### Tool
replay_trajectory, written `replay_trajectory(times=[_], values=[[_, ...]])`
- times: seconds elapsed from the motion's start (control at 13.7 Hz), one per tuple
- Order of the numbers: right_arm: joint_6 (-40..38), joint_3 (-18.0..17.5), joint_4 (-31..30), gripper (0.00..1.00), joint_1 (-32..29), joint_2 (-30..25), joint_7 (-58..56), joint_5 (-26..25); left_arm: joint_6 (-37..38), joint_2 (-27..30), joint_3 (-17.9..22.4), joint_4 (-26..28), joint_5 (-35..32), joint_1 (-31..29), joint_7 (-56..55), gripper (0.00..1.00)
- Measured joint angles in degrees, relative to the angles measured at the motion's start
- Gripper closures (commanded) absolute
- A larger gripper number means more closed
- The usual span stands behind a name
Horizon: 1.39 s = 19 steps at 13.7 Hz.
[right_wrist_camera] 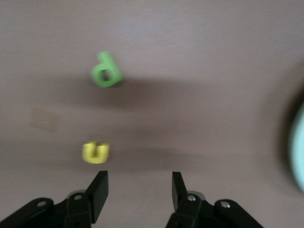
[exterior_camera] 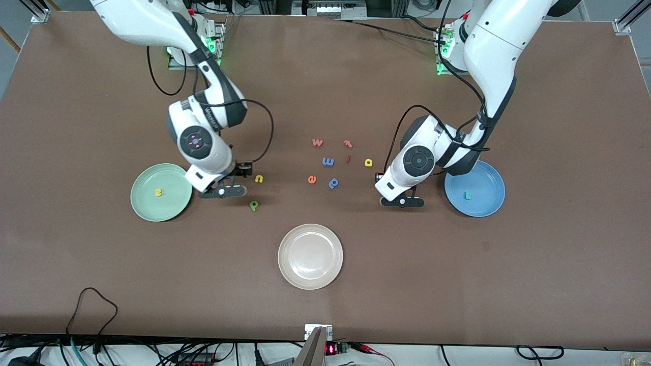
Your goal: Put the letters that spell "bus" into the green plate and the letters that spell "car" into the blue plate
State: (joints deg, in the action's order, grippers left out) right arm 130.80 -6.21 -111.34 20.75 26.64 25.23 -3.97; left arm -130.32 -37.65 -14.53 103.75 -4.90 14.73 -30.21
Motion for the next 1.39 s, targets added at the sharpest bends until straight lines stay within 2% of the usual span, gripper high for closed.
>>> replay_trajectory(times=[0.29,0.37,0.51,0.66,0.95,1.24,1.39], values=[[5.61,-0.31,-1.90,0.40,3.25,1.76,5.67,0.00,-0.62,-0.51,0.03,0.00,0.00,0.01,0.00,0.59],[6.05,-0.27,-1.90,0.40,3.25,2.28,5.83,0.00,-0.64,-0.51,0.03,0.00,0.00,0.00,0.00,0.64],[6.97,-0.16,-1.91,0.43,3.24,3.17,6.30,0.00,-0.79,-0.48,-0.01,-0.03,0.00,0.00,0.00,0.81],[8.28,-0.16,-1.90,0.43,3.24,3.95,6.54,0.00,-0.90,-0.40,-0.01,-0.08,0.00,-0.07,0.00,0.90],[10.26,-0.13,-1.89,0.44,3.24,4.82,6.75,0.01,1.24,0.27,0.20,-0.30,-0.01,-1.77,0.01,0.93],[11.62,-0.09,-1.85,0.48,3.24,5.51,6.83,0.01,14.35,7.48,0.32,-1.18,-0.11,-7.11,1.11,0.93],[11.80,-0.04,-1.85,0.57,3.24,5.77,6.86,0.01,18.71,10.57,0.51,-1.00,-0.22,-12.03,6.26,0.93]])
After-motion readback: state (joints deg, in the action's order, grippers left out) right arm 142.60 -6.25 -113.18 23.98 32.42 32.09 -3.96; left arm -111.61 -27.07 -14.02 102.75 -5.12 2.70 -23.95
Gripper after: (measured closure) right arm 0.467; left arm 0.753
